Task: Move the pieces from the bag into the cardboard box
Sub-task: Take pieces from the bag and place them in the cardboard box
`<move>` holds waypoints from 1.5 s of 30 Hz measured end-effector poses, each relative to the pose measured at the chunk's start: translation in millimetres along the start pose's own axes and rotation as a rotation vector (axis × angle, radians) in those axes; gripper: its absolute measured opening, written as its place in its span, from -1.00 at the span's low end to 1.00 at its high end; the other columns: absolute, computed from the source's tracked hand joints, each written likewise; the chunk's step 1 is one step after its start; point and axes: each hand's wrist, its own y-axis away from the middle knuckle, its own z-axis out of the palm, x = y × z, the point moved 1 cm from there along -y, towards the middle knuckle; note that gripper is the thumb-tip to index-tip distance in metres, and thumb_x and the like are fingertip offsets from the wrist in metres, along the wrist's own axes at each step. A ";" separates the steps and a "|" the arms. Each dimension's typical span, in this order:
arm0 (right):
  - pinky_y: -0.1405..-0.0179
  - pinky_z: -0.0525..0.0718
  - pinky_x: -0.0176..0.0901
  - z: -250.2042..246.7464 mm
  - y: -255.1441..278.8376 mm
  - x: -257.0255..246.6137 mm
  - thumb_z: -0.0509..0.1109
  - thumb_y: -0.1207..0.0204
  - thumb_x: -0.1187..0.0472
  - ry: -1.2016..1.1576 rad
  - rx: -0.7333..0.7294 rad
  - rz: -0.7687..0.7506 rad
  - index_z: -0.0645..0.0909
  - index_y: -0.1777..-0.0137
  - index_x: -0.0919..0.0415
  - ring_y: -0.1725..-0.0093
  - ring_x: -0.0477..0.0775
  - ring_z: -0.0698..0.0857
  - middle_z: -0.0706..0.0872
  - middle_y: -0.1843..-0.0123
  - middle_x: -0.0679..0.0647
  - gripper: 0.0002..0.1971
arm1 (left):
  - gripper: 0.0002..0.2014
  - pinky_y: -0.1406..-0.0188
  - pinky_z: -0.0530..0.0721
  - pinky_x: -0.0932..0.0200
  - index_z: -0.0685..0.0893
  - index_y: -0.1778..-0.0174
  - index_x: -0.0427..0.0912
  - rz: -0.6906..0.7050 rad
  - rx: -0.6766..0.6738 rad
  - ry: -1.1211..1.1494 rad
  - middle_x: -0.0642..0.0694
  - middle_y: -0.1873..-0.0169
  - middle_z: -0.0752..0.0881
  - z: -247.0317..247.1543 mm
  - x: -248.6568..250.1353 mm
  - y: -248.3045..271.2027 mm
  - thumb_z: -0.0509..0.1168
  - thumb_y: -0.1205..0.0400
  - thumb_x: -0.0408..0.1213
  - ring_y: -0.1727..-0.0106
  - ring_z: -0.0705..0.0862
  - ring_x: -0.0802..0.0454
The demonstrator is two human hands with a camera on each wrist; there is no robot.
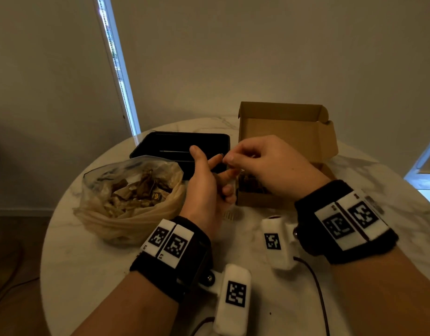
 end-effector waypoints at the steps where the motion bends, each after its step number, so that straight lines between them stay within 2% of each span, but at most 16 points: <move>1: 0.11 0.65 -0.22 4.8 1.1 1.4 0.41 -0.67 -0.07 0.030 -0.034 -0.018 0.80 0.02 -0.15 0.15 -0.34 0.74 0.83 0.13 -0.20 -0.86 | -0.21 0.50 0.36 0.19 0.59 -0.50 -0.08 0.005 -0.001 0.009 -0.05 0.32 0.72 0.9 0.6 1.2 -0.06 -0.66 0.47 0.49 0.40 0.11; 5: 0.00 0.79 -0.11 15.2 1.1 5.4 0.47 -0.62 -0.07 0.095 -0.121 -0.019 0.80 -0.03 -0.13 0.20 -0.31 0.78 0.85 0.19 -0.19 -0.88 | -0.19 0.42 0.39 0.14 0.55 -0.54 -0.02 0.012 -0.021 0.021 -0.09 0.21 0.82 6.6 3.4 9.4 -0.13 -0.65 0.49 0.46 0.47 0.08; 8: -0.05 0.84 -0.03 17.3 2.3 6.9 0.51 -0.60 -0.05 0.066 -0.182 -0.026 0.80 -0.05 -0.08 0.20 -0.22 0.82 0.86 0.17 -0.12 -0.87 | -0.17 0.27 0.47 0.08 0.53 -0.57 0.01 0.006 -0.029 0.006 -0.24 -0.10 0.85 7.4 3.6 11.4 -0.14 -0.63 0.51 0.26 0.64 -0.03; 10: -0.04 0.83 -0.01 15.7 2.9 8.2 0.52 -0.59 -0.03 0.026 -0.167 -0.026 0.78 -0.01 -0.03 0.19 -0.16 0.82 0.85 0.18 -0.07 -0.88 | -0.15 0.18 0.51 0.03 0.54 -0.56 -0.01 0.004 -0.047 -0.006 -0.27 -0.17 0.83 6.3 2.0 9.5 -0.14 -0.62 0.53 0.09 0.69 -0.14; 13: 0.16 0.75 -0.24 9.6 3.1 12.3 0.49 -0.62 -0.02 -0.087 -0.080 0.026 0.76 -0.02 0.12 0.22 -0.16 0.81 0.84 0.17 -0.02 -0.80 | -0.13 0.16 0.58 0.04 0.60 -0.51 -0.03 0.001 -0.076 -0.114 -0.17 -0.22 0.82 5.2 1.7 10.5 -0.13 -0.60 0.55 -0.16 0.78 -0.21; 15: 0.32 0.66 -0.39 3.9 2.8 15.8 0.46 -0.63 -0.03 -0.135 -0.009 0.095 0.76 -0.03 0.09 0.27 -0.21 0.78 0.84 0.15 -0.03 -0.80 | -0.22 -0.01 0.65 0.00 0.67 -0.43 -0.01 0.004 -0.092 -0.211 -0.12 -0.19 0.83 4.9 2.0 12.8 -0.05 -0.64 0.50 -0.24 0.80 -0.18; 17: 0.29 0.67 -0.29 -1.4 1.6 21.5 0.44 -0.65 -0.02 -0.200 0.040 0.178 0.76 -0.05 0.05 0.25 -0.12 0.77 0.85 0.11 0.01 -0.83 | -0.42 -0.08 0.67 0.02 0.74 -0.34 0.00 0.035 -0.097 -0.304 -0.08 -0.14 0.85 5.0 2.5 14.6 0.11 -0.71 0.35 -0.22 0.80 -0.09; 20: 0.21 0.71 -0.13 -4.7 0.8 27.2 0.43 -0.67 0.07 -0.336 0.045 0.265 0.74 -0.09 0.16 0.27 0.04 0.73 0.86 0.07 0.19 -0.82 | -0.66 0.12 0.70 0.20 0.78 -0.26 -0.04 0.103 -0.098 -0.351 -0.04 -0.07 0.87 4.1 1.9 14.6 0.33 -0.71 0.07 -0.05 0.81 0.08; 22: 0.26 0.74 -0.18 -5.0 1.0 28.9 0.45 -0.66 0.10 -0.383 0.028 0.278 0.71 -0.12 0.19 0.29 0.04 0.75 0.85 0.11 0.18 -0.83 | -0.71 0.25 0.73 0.31 0.80 -0.23 -0.09 0.120 -0.114 -0.338 -0.05 -0.02 0.87 3.4 1.7 14.9 0.37 -0.71 -0.03 0.04 0.82 0.16; 24: 0.30 0.77 -0.22 -4.8 1.1 29.0 0.48 -0.64 0.11 -0.398 0.026 0.273 0.69 -0.11 0.21 0.31 0.03 0.80 0.85 0.20 0.12 -0.82 | -0.72 0.23 0.77 0.33 0.81 -0.21 -0.16 0.126 -0.135 -0.318 -0.10 0.00 0.88 2.4 2.2 15.3 0.38 -0.71 -0.07 0.08 0.84 0.14; 28: 0.31 0.77 -0.18 -5.2 0.4 29.1 0.43 -0.67 0.05 -0.320 0.036 0.256 0.69 -0.05 0.20 0.35 0.06 0.82 0.83 0.33 0.09 -0.80 | -0.74 -0.02 0.78 0.17 0.81 -0.22 -0.20 0.135 -0.132 -0.302 -0.21 -0.05 0.87 -0.3 0.8 12.6 0.43 -0.67 -0.18 -0.01 0.84 -0.03; 32: 0.36 0.71 -0.18 -6.1 -1.2 29.6 0.28 -0.76 -0.04 -0.235 0.038 0.244 0.71 -0.07 0.16 0.42 -0.02 0.75 0.78 0.23 0.09 -0.71 | -0.81 0.04 0.76 0.22 0.80 -0.19 -0.20 0.190 -0.077 -0.305 -0.21 -0.04 0.87 -1.4 -0.2 9.2 0.40 -0.69 -0.31 0.00 0.83 0.02; 34: 0.25 0.76 -0.11 -5.7 -1.1 30.0 0.33 -0.72 -0.07 -0.269 0.001 0.234 0.71 -0.11 0.12 0.34 0.02 0.77 0.82 0.18 0.12 -0.72 | -0.83 0.06 0.75 0.21 0.80 -0.17 -0.20 0.224 -0.069 -0.291 -0.17 -0.01 0.87 -1.7 0.7 8.9 0.40 -0.69 -0.33 0.01 0.82 0.04; 37: 0.07 0.80 -0.08 -5.5 -0.2 31.4 0.52 -0.55 -0.10 -0.282 -0.073 0.195 0.67 -0.22 0.03 0.14 0.04 0.83 0.86 0.05 0.08 -0.66 | -0.82 -0.09 0.81 0.15 0.77 -0.18 -0.22 0.268 -0.072 -0.226 -0.15 -0.04 0.87 -2.1 2.8 10.0 0.39 -0.68 -0.35 -0.08 0.85 -0.01; 41: -0.03 0.78 -0.05 -2.9 -0.6 31.0 0.60 -0.50 0.11 -0.304 -0.122 0.169 0.59 -0.31 0.05 0.05 0.05 0.84 0.85 0.05 0.08 -0.59 | -0.73 -0.24 0.79 0.02 0.70 -0.33 -0.32 0.294 -0.109 -0.178 -0.24 -0.13 0.85 -2.7 3.6 9.4 0.33 -0.71 -0.41 -0.18 0.83 -0.11; 45: -0.12 0.81 0.04 -1.6 0.0 28.9 0.60 -0.51 0.21 -0.313 -0.125 0.144 0.60 -0.28 0.11 0.01 0.13 0.85 0.86 0.06 0.12 -0.62 | -0.75 -0.16 0.81 0.05 0.71 -0.32 -0.32 0.311 -0.113 -0.163 -0.25 -0.11 0.85 -1.2 3.5 8.8 0.30 -0.73 -0.42 -0.13 0.84 -0.09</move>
